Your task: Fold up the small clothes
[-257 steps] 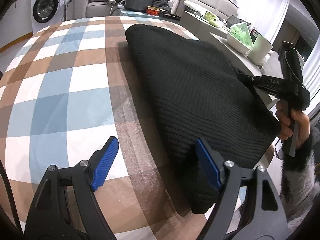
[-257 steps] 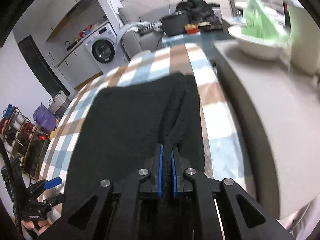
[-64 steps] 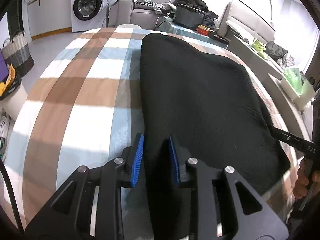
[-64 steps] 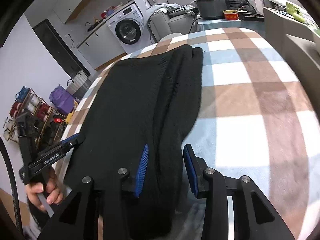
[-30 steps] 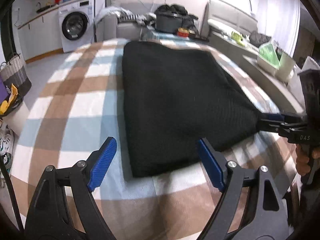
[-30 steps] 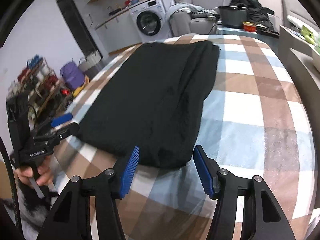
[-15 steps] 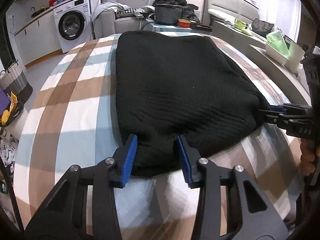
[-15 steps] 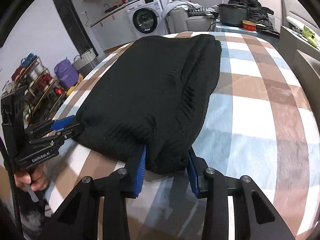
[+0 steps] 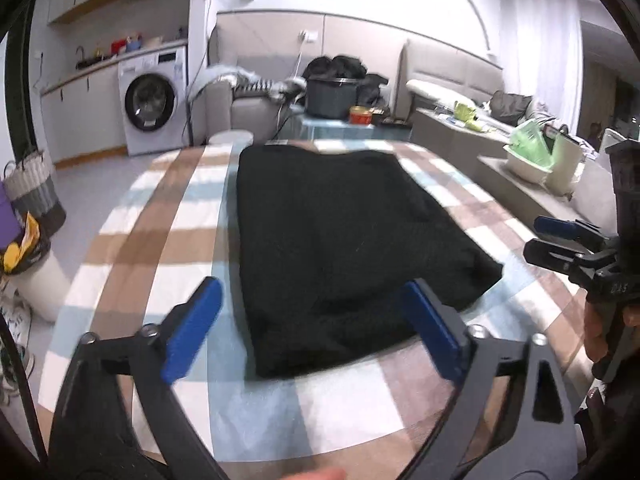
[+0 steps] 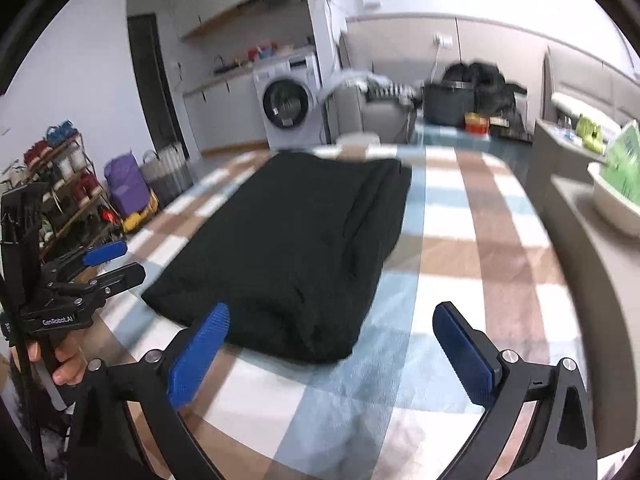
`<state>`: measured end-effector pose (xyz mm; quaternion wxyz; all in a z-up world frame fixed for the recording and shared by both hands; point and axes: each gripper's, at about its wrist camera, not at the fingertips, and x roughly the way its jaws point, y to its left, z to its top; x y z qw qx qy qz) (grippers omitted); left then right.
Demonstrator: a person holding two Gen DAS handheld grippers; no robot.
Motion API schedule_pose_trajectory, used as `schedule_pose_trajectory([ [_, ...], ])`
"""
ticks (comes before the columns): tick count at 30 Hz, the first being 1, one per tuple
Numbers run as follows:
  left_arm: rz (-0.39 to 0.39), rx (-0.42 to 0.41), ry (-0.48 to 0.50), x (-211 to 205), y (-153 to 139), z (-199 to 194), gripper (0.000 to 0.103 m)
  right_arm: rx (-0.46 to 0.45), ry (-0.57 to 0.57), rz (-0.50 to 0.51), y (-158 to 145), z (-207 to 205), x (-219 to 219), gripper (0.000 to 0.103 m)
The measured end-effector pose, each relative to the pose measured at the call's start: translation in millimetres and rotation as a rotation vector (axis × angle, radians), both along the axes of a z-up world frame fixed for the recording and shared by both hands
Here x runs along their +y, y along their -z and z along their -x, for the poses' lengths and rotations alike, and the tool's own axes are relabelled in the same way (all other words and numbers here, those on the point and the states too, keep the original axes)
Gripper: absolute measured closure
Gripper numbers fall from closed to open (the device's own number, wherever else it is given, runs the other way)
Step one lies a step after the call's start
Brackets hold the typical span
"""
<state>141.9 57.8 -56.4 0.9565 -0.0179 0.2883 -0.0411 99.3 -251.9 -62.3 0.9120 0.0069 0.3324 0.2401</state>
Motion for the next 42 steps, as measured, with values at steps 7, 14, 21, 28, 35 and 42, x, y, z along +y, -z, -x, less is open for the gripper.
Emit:
schedule_pose_trajectory([
  [7,-0.006,-0.094,-0.009,-7,-4,10,0.000,-0.079,-0.003,-0.049,-15,10,-1,0.000],
  [14,0.003,-0.096,-0.034,-4,13,8,0.000,-0.143,-0.006,-0.054,-6,15,6,0.000],
  [21,0.045,-0.099,-0.067,7,17,9,0.000,-0.174,0.001,-0.079,1,17,7,0.000],
  [28,0.033,-0.095,-0.078,6,17,7,0.000,-0.211,-0.004,-0.076,-1,22,7,0.000],
  [35,0.029,-0.090,-0.070,6,19,4,0.000,-0.227,-0.012,-0.082,-1,24,6,0.000],
  [42,0.026,-0.092,-0.070,5,19,5,0.000,-0.223,-0.009,-0.090,-2,24,5,0.000],
])
